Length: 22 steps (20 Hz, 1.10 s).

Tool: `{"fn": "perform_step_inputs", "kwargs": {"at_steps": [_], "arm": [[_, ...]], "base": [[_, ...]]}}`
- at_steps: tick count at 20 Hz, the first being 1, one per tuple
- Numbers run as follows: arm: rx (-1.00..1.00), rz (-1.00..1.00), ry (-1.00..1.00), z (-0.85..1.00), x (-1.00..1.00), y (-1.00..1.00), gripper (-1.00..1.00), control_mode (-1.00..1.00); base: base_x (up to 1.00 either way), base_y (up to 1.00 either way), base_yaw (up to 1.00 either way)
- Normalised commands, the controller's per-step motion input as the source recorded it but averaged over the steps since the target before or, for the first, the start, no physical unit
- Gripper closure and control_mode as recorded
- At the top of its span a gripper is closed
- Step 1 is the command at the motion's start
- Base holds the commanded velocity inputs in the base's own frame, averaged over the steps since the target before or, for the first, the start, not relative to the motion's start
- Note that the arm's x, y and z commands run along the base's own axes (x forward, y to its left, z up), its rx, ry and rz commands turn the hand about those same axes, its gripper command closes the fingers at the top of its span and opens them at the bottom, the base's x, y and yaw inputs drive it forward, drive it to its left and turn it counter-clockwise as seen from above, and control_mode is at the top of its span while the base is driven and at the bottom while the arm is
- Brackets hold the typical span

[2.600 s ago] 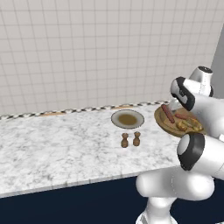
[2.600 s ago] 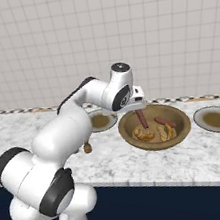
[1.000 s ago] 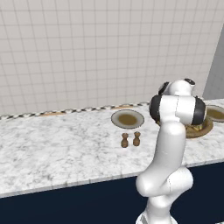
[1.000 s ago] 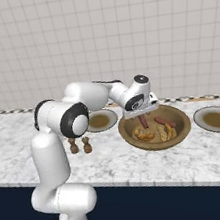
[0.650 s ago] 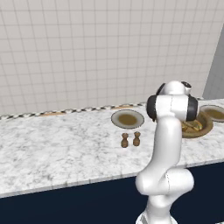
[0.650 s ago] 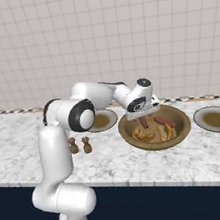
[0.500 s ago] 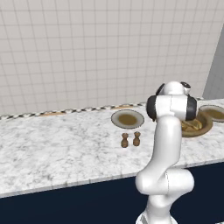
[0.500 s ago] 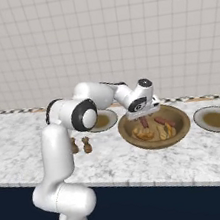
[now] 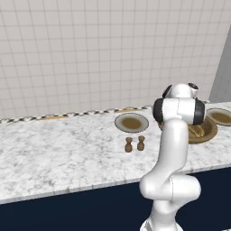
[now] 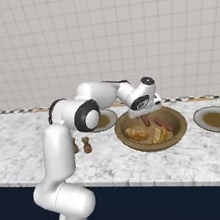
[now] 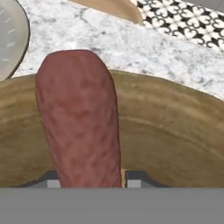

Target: Place one bun and one sausage from the bowl on each plate.

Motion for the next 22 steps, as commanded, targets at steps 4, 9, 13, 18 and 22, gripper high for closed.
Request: {"fn": "perform_step_inputs", "kwargs": {"at_steps": [4, 9, 13, 18, 22], "arm": [[0.00, 0.00, -0.18, 0.64, -0.48, 0.29, 1.00, -1.00], [0.00, 0.00, 0.08, 0.83, -0.09, 0.99, 1.00, -1.00], [0.00, -0.01, 0.23, 0.86, 0.00, 1.00, 1.00, -1.00], [0.00, -0.12, 0.19, -0.15, 0.10, 1.00, 1.00, -1.00], [0.00, -0.04, 0.21, -0.27, 0.25, 0.99, 1.00, -1.00]], "base": [[0.00, 0.00, 0.00], [0.00, 0.00, 0.00], [0.00, 0.00, 0.00], [0.00, 0.00, 0.00], [0.00, 0.00, 0.00]]}}
